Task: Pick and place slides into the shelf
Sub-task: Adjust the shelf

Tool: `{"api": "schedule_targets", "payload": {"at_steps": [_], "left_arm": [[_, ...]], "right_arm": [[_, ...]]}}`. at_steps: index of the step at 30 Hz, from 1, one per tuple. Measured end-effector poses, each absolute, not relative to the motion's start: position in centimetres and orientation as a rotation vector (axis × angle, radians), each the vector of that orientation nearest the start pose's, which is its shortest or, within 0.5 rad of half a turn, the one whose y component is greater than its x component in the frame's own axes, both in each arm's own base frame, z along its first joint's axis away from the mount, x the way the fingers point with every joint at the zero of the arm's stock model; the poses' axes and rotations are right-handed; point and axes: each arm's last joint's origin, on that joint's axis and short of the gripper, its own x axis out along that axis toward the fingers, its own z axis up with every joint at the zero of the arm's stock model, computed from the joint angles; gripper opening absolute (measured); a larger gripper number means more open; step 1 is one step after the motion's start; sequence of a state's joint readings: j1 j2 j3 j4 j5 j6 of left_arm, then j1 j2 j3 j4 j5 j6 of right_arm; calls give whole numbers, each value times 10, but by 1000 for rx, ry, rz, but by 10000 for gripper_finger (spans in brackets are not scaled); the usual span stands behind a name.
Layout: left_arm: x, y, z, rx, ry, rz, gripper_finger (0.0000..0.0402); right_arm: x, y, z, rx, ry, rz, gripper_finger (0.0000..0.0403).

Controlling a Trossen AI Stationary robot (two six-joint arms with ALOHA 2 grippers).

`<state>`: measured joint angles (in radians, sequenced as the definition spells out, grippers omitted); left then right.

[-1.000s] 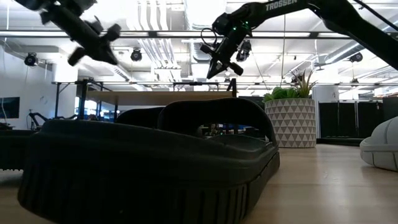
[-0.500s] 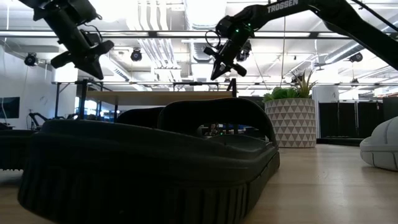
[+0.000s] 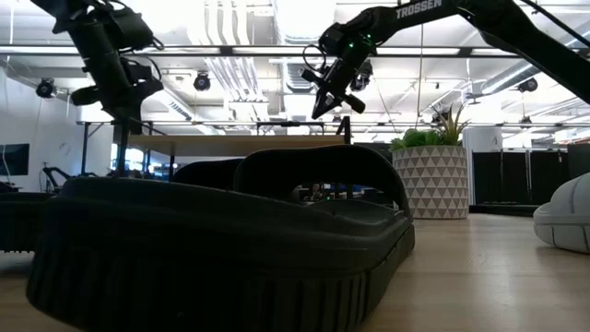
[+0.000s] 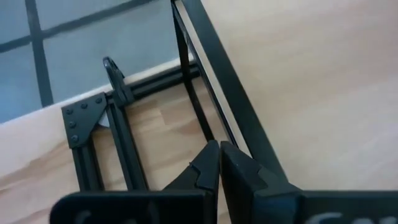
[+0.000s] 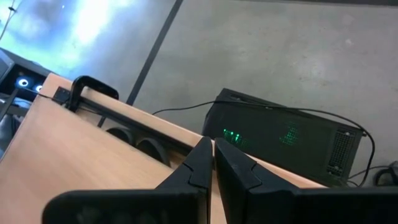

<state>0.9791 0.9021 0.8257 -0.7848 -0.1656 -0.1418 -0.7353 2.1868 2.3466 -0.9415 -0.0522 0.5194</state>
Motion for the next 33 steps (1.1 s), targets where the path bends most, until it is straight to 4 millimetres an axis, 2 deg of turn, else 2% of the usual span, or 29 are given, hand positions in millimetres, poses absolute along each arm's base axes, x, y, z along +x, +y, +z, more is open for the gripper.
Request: {"api": "schedule_targets", "payload": {"at_steps": [9, 15, 20, 27, 33], "left_arm": [[93, 146, 266, -541, 868, 1084, 0], [102, 154, 265, -546, 817, 1004, 0], [104, 153, 263, -578, 816, 944, 0], [103, 148, 269, -559, 782, 931, 0], [106, 151, 270, -562, 746, 934, 0]], "right_arm": [[352, -317, 349, 781, 556, -834, 12], [352, -317, 349, 781, 555, -834, 12], [352, -317, 349, 781, 555, -835, 12], [352, -317, 349, 781, 555, -835, 12], [352, -317, 349, 784, 553, -836, 12]]}}
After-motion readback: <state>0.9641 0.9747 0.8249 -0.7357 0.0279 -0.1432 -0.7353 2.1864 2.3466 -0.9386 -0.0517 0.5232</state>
